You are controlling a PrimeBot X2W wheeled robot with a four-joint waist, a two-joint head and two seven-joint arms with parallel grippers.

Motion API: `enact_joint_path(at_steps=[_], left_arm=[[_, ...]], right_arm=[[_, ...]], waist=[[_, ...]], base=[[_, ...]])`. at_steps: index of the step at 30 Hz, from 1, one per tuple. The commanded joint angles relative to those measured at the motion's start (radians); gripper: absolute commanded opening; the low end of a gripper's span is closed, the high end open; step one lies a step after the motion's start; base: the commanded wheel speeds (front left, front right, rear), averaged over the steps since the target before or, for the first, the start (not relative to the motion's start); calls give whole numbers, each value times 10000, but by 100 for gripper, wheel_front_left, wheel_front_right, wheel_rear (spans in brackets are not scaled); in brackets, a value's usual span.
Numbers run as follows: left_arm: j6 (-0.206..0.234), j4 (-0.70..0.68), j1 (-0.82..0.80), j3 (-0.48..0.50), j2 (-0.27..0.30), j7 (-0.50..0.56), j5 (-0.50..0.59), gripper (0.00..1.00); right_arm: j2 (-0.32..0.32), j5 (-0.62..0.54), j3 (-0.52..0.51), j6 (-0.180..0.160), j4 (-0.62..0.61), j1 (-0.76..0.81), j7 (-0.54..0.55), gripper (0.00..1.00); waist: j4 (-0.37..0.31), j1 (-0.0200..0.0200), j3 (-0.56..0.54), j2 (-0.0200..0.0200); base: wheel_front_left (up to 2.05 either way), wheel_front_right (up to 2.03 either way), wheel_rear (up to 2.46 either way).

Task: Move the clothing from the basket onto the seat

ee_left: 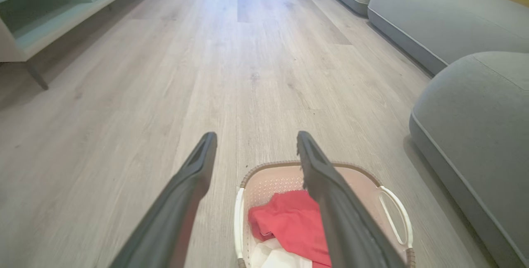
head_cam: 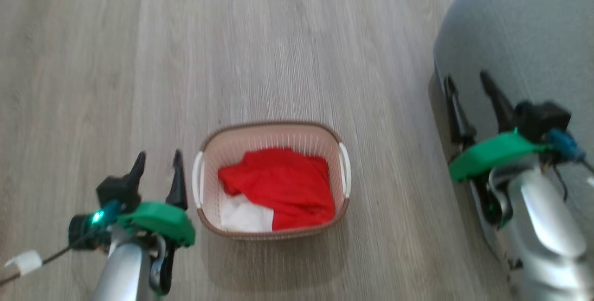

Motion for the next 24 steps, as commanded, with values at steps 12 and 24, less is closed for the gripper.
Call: enact_joint_path(at_steps=[12,24], left_arm=[[-62,573,-2079,-1316,97,-97,-312,100],[-325,2329,-4209,-2653,103,-97,245,100]], right_arm=[[69,-318,-63,-2,-1145,-2000,-67,100],[517,-480,9,-2,-2165,-3358,-67,100]], waist=[[-471,-2,3234,-1],[-1218,-2,5603,-1]], base=[[0,0,0],[0,0,0]])
